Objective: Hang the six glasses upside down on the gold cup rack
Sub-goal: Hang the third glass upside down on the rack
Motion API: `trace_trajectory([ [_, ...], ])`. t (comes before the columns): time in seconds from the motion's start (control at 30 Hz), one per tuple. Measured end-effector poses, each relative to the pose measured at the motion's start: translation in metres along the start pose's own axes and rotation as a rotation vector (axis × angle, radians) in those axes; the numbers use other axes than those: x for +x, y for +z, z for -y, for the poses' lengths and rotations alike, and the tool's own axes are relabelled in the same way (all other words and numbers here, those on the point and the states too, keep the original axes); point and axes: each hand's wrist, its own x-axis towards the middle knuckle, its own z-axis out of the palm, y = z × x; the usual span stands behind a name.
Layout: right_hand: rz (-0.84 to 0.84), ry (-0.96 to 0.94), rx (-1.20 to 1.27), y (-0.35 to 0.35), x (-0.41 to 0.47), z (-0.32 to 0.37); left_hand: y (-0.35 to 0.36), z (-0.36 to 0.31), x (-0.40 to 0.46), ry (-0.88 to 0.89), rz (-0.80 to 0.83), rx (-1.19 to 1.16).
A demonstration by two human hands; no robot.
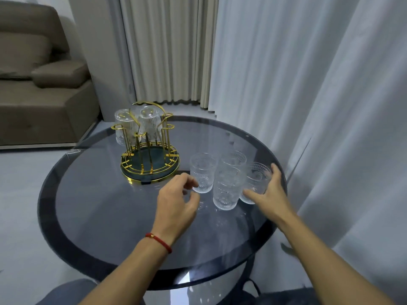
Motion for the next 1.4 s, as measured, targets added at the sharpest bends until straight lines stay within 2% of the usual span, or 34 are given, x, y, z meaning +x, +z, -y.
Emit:
trace_trajectory([
  [0.07, 0.014, 0.007, -0.016, 0.002, 0.006, -0.012, 0.006, -0.003, 0.000, -0.012, -0.017, -0.015],
  [0.27, -0.121, -0.042, 0.105, -0.010, 0.007, -0.009, 0.010, -0.008, 0.000, -0.031, -0.006, -0.034],
  [0.37, -0.261, -0.176, 0.102, -0.028, 0.003, 0.010, 0.009, -0.015, 0.001, -0.044, 0.056, -0.092],
  [0.43, -0.284, -0.316, 0.088, -0.037, -0.002, 0.025, 0.011, -0.023, 0.005, -0.067, 0.094, -0.170],
  [0.6, -0.031, -0.599, -0.009, -0.019, -0.025, 0.064, 0.012, -0.045, 0.021, -0.292, 0.309, -0.595],
  [0.7, 0.075, -0.720, -0.090, 0.005, -0.034, 0.085, 0.001, -0.040, 0.026, -0.315, 0.237, -0.579],
  [0.77, 0.099, -0.714, -0.077, 0.016, -0.034, 0.095, -0.013, -0.030, 0.033, -0.377, 0.194, -0.723],
  [0.83, 0.163, -0.579, 0.032, 0.023, -0.033, 0.104, -0.026, -0.018, 0.042, -0.433, 0.216, -0.904],
  [0.93, 0.314, -0.364, 0.225, 0.036, -0.031, 0.118, -0.037, -0.003, 0.054, -0.455, 0.248, -1.025],
  [1.07, 0.293, -0.304, 0.271, 0.056, -0.023, 0.136, -0.040, 0.017, 0.062, -0.449, 0.271, -1.123],
  [1.13, 0.225, -0.285, 0.270, 0.063, -0.018, 0.142, -0.041, 0.030, 0.067, -0.462, 0.184, -0.944],
  [1.27, 0.021, -0.323, 0.198, 0.062, -0.003, 0.152, -0.039, 0.059, 0.067, -0.438, -0.079, -0.306],
  [1.33, -0.061, -0.347, 0.188, 0.059, 0.008, 0.158, -0.036, 0.080, 0.061, -0.335, -0.031, 0.151],
  [1.4, -0.129, -0.354, 0.191, 0.056, 0.026, 0.168, -0.030, 0.098, 0.053, -0.283, 0.100, 0.465],
])
